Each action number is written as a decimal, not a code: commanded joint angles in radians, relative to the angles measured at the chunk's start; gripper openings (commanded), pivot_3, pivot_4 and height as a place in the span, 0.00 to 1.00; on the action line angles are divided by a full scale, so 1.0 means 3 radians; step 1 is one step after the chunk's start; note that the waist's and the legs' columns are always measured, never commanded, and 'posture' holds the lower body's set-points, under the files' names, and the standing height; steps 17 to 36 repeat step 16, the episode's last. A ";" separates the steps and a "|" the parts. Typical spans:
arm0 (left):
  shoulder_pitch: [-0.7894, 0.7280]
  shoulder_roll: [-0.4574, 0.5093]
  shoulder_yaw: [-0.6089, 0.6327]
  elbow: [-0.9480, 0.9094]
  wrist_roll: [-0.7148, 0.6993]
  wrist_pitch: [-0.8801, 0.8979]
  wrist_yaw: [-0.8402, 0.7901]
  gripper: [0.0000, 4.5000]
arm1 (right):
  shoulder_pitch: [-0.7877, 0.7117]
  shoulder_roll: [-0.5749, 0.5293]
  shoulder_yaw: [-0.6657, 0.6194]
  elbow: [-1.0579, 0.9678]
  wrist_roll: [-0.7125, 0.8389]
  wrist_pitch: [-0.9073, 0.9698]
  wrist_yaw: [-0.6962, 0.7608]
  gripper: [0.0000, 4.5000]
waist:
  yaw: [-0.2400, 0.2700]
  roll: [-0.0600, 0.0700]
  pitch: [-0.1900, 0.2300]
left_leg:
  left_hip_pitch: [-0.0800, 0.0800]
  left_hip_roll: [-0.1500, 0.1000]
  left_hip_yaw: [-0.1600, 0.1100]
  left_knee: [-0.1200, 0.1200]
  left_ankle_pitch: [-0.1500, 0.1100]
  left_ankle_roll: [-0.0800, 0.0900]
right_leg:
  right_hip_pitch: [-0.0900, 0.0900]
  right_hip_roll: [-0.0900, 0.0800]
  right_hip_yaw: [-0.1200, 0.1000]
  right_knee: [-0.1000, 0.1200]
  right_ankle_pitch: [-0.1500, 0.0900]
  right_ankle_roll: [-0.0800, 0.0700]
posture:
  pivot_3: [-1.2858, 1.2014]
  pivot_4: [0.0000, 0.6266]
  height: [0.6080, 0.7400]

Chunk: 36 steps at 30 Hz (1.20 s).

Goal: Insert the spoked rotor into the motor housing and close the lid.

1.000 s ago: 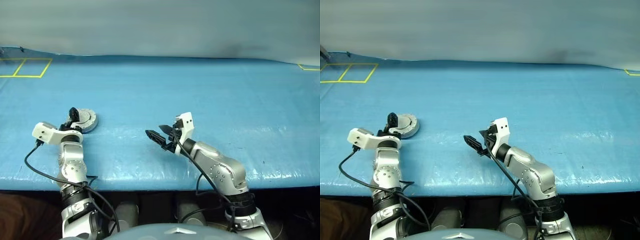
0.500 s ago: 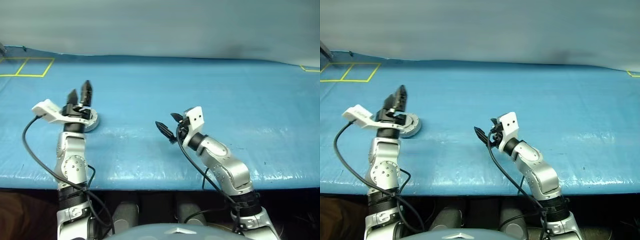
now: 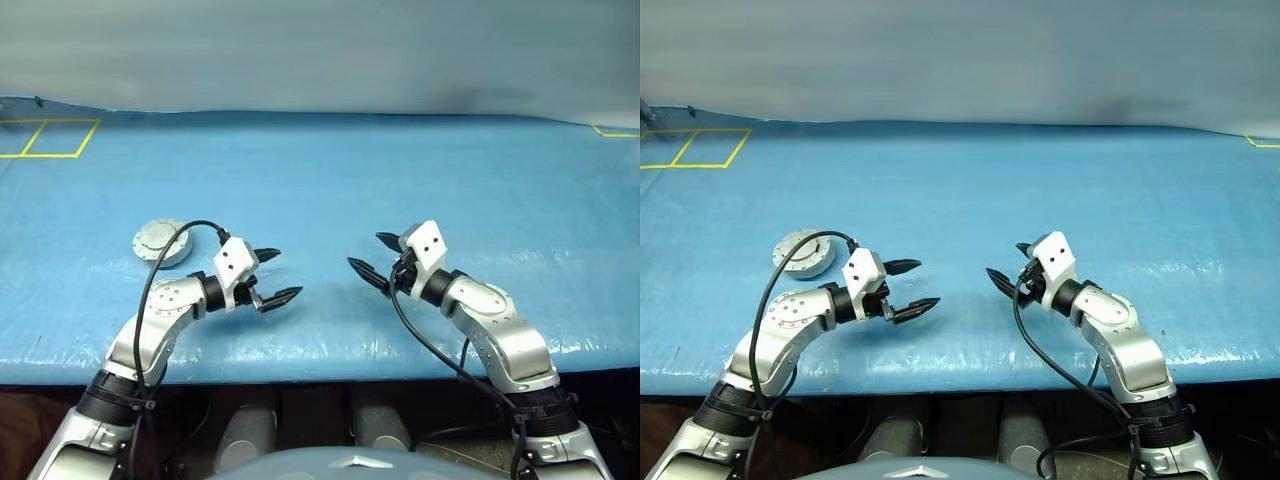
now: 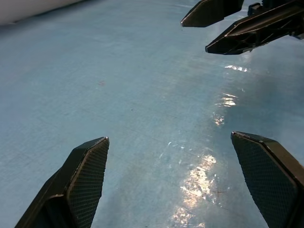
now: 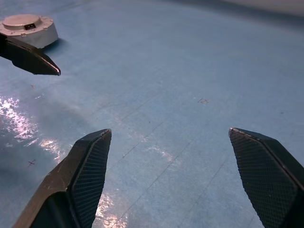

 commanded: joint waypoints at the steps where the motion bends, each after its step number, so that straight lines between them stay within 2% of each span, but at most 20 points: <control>1: 0.0029 0.0044 0.0071 -0.0039 -0.0036 -0.0054 -0.0169 1.00 | 0.0032 -0.0016 -0.0011 -0.0015 -0.0032 -0.0107 0.0086 1.00 | 0.0004 0.0000 0.0000 | 0.0000 0.0000 0.0000 0.0000 0.0000 0.0000 | 0.0000 0.0000 0.0000 0.0000 0.0000 0.0000 | 0.52 0.24 1.00; 10: 0.0034 -0.0141 0.0276 -0.0058 -0.0121 -0.0080 -0.0088 1.00 | 0.0019 0.0019 0.0021 0.0034 -0.0210 -0.0136 0.0042 1.00 | 0.0025 0.0000 0.0000 | 0.0000 -0.0001 0.0000 0.0001 0.0000 0.0000 | 0.0000 -0.0002 0.0000 0.0000 0.0000 0.0001 | 0.52 0.24 1.00; 36: 0.0039 -0.0178 0.0287 -0.0048 -0.0071 -0.0070 -0.0077 1.00 | 0.0019 0.0027 0.0019 0.0006 -0.0271 -0.0142 0.0021 1.00 | 0.0032 0.0000 0.0000 | 0.0000 -0.0002 0.0000 0.0001 0.0000 0.0000 | 0.0001 -0.0002 0.0000 0.0000 0.0001 0.0002 | 0.52 0.24 1.00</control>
